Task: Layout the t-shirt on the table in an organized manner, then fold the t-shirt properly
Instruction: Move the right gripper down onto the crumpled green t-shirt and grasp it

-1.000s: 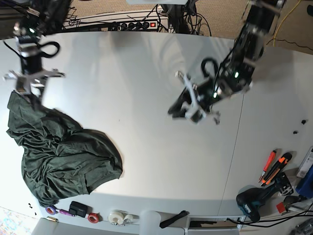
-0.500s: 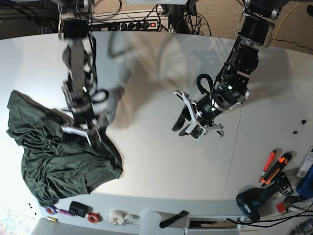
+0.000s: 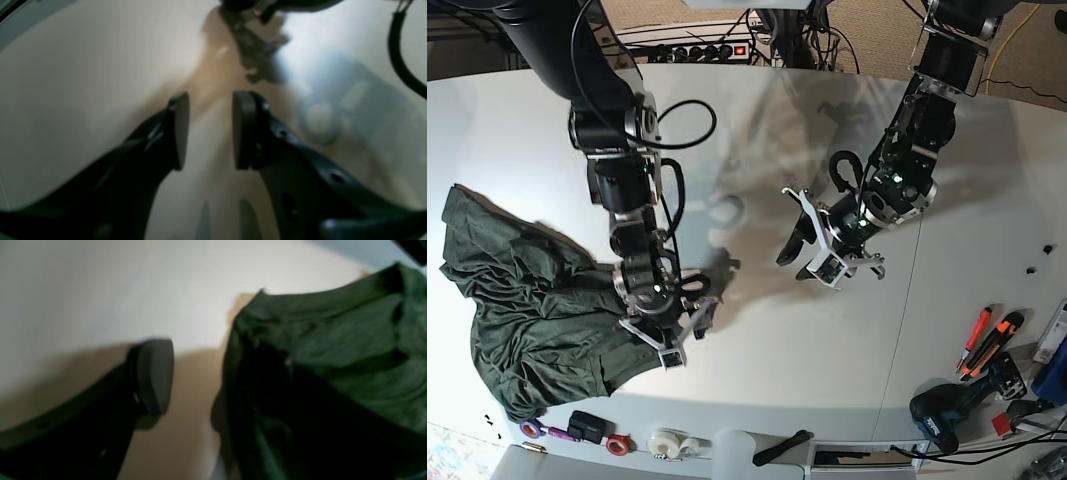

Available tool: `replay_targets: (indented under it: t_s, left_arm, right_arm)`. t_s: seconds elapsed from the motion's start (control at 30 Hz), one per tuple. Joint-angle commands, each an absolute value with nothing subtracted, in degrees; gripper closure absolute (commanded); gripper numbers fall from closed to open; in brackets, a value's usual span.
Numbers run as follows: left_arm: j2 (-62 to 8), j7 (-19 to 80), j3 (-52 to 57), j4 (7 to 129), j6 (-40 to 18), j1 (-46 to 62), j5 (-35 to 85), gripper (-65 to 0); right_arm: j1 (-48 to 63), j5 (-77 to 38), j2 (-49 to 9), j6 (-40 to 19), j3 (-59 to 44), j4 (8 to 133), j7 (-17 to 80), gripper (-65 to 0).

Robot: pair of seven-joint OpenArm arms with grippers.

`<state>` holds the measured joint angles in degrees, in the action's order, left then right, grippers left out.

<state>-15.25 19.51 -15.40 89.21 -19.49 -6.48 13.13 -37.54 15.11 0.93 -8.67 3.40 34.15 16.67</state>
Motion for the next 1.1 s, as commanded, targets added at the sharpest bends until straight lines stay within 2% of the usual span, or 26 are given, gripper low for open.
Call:
replay_targets:
  t_s: [0.0,0.1,0.3,0.47,0.77,0.8,0.83,0.93,0.97,1.07]
  left_arm:
    - [-15.44,18.04,-15.16,90.21,-19.44,-7.62,13.69,-22.7]
    - [-15.44,18.04,-15.14,90.21,-19.27,-7.62,13.69,-22.7]
    - [-15.40,18.04,-15.14,90.21,-19.29,-7.62,14.44,-22.7]
    - [-15.40,18.06,-15.16,90.21,-19.31,-7.62,15.22,-22.7]
    - [-15.40,18.11,-15.16,90.21,-19.31,-7.62,15.22,-22.7]
    - [-15.40,18.11,-15.16,90.21,-19.31,-7.62,15.25,-22.7]
    - [-15.40,18.09,-15.16,90.21,-19.31,-7.62,15.22,-22.7]
    - [-15.40,18.09,-15.16,90.21,-19.31,-7.62,15.22,-22.6]
    - [-15.40,18.09,-15.16,90.21,-19.31,-7.62,15.22,-22.6]
    - [-15.42,18.09,-15.16,90.21,-19.31,-7.60,15.22,-22.7]
  right_arm:
    - [-38.79,15.49,1.30,-7.03,3.31,34.70,16.40,-38.8]
    - [-37.71,15.66,1.61,-4.36,3.33,34.83,17.37,-38.8]
    - [-35.22,19.86,1.58,6.61,3.33,38.72,17.61,-38.8]
    - [-33.47,21.47,1.58,7.27,3.33,43.53,20.86,-38.8]
    - [-30.63,18.44,1.48,4.82,3.31,43.40,19.44,-38.5]
    - [-30.46,18.41,1.39,4.71,3.33,43.40,19.20,-36.2]
    - [-30.30,18.41,1.32,4.67,3.33,43.40,19.29,-29.7]
    - [-30.33,18.48,1.26,4.05,3.33,43.40,19.51,-1.9]
    - [-30.37,18.50,1.26,4.05,3.33,43.42,19.44,0.0]
    - [-30.35,18.52,1.28,4.05,3.33,43.75,18.83,0.0]
